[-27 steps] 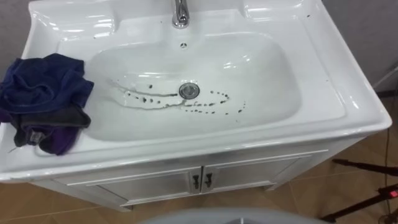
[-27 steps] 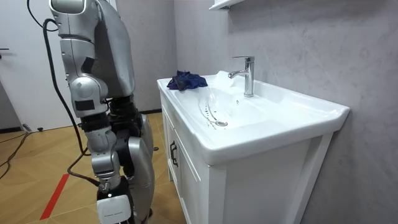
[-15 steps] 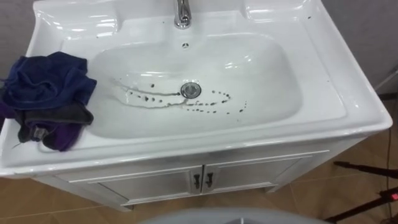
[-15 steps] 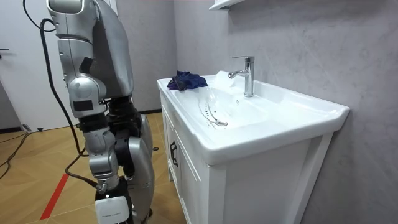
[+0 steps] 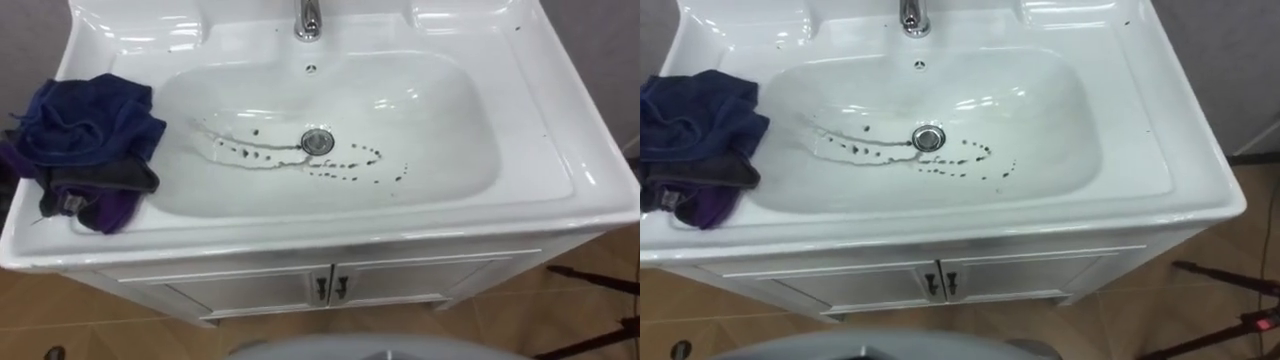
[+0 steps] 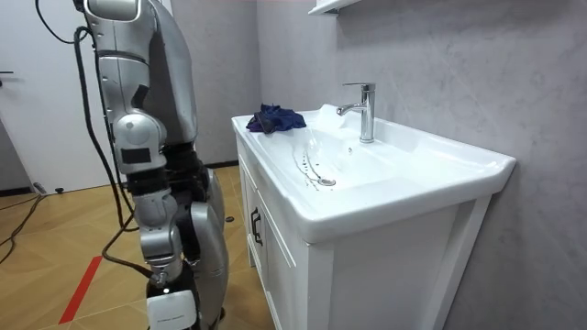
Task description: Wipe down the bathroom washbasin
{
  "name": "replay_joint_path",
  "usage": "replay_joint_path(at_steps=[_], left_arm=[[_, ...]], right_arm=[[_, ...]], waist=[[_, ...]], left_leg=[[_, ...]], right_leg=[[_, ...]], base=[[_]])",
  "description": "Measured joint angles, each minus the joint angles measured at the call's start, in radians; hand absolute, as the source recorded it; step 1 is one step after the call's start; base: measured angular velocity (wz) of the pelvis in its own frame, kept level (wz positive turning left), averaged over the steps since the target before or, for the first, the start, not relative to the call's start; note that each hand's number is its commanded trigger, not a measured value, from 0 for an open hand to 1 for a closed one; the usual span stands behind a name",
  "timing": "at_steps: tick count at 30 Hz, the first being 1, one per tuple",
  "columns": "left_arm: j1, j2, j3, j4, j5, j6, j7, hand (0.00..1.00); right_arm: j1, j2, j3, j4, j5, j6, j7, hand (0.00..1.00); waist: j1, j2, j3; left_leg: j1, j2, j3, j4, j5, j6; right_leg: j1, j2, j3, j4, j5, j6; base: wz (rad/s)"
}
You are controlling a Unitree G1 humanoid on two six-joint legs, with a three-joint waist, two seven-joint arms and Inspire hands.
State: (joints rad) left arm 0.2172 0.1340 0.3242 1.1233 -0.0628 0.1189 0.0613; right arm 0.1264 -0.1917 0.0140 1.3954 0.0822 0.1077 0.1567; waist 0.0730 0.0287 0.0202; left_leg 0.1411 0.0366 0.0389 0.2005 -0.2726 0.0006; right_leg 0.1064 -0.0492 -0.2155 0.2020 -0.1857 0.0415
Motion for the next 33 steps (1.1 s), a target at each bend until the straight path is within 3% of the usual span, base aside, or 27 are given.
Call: replay_joint_path(at_steps=[1,3,5,8,11,16,22,25,32,33], left_arm=[[0.000,0.001,0.024,-0.042,-0.025,-0.012,0.026,0.00],[0.005,0.015,0.103,-0.182,-0.095,-0.089,0.110,0.00],[0.007,0.023,0.154,-0.301,-0.103,-0.122,0.178,0.00],[0.016,0.031,0.196,-0.444,-0.101,-0.187,0.318,0.00],[0.015,0.034,0.244,-0.594,-0.103,-0.203,0.427,0.00],[0.014,0.050,0.285,-0.832,-0.124,-0.238,0.570,0.00],[0.012,0.124,0.304,-1.036,-0.095,-0.257,0.663,0.00],[0.001,0.148,0.304,-1.099,-0.067,-0.272,0.706,0.00],[-0.019,0.149,0.293,-1.236,-0.042,-0.282,0.741,0.00],[-0.020,0.149,0.284,-1.248,-0.042,-0.285,0.740,0.00]], right_arm=[[0.000,-0.002,0.000,0.000,-0.003,0.000,0.000,0.00],[0.002,-0.011,-0.008,0.000,-0.044,-0.007,-0.001,0.00],[0.006,-0.024,-0.029,-0.004,-0.047,-0.022,-0.003,0.00],[0.013,-0.048,-0.047,-0.007,-0.042,-0.048,-0.013,0.00],[0.020,-0.050,-0.046,-0.007,-0.045,-0.054,-0.021,0.00],[0.025,-0.050,-0.047,-0.034,-0.048,-0.056,-0.037,0.00],[0.034,-0.051,-0.052,-0.041,-0.042,-0.074,-0.034,0.00],[0.032,-0.052,-0.056,-0.041,-0.041,-0.074,-0.034,0.00],[0.025,-0.056,-0.058,-0.042,-0.039,-0.093,-0.023,0.00],[0.026,-0.056,-0.057,-0.042,-0.036,-0.097,-0.016,0.00]], waist=[[0.011,0.000,-0.0002],[0.041,0.005,-0.0028],[0.055,0.010,-0.0047],[0.073,0.018,-0.0161],[0.097,0.019,-0.0204],[0.129,0.020,-0.0203],[0.121,0.025,-0.0223],[0.105,0.031,-0.0210],[0.047,0.035,-0.0195],[0.033,0.034,-0.0155]], left_leg=[[-0.002,0.000,0.000,0.000,0.001,-0.002],[-0.009,0.000,-0.013,0.001,0.004,-0.005],[-0.012,0.000,-0.014,0.003,0.005,-0.006],[-0.011,0.000,-0.019,0.004,0.006,-0.007],[-0.009,0.001,-0.025,0.005,0.006,-0.007],[-0.008,0.001,-0.026,0.004,0.006,-0.007],[0.010,-0.001,-0.034,0.000,0.006,-0.007],[0.009,-0.002,-0.038,-0.004,0.006,-0.007],[0.013,-0.002,-0.045,-0.012,0.008,-0.009],[0.019,-0.002,-0.046,-0.012,0.009,-0.009]], right_leg=[[-0.001,-0.001,-0.004,0.001,-0.001,-0.001],[-0.003,0.000,-0.008,0.002,-0.005,-0.006],[-0.006,0.000,-0.014,0.003,-0.007,-0.007],[-0.007,-0.001,-0.018,0.002,-0.007,-0.008],[-0.005,0.000,-0.022,0.002,-0.007,-0.007],[-0.006,-0.001,-0.022,0.001,-0.008,-0.007],[0.016,0.000,-0.029,-0.016,-0.007,-0.007],[0.015,0.000,-0.030,-0.016,-0.007,-0.007],[0.015,0.001,-0.030,-0.019,-0.007,-0.007],[0.017,0.001,-0.031,-0.020,-0.007,-0.007]], base=[[0.26],[0.11],[0.03],[0.01],[0.03],[0.01],[0.03],[0.03],[0.01],[-0.03]])
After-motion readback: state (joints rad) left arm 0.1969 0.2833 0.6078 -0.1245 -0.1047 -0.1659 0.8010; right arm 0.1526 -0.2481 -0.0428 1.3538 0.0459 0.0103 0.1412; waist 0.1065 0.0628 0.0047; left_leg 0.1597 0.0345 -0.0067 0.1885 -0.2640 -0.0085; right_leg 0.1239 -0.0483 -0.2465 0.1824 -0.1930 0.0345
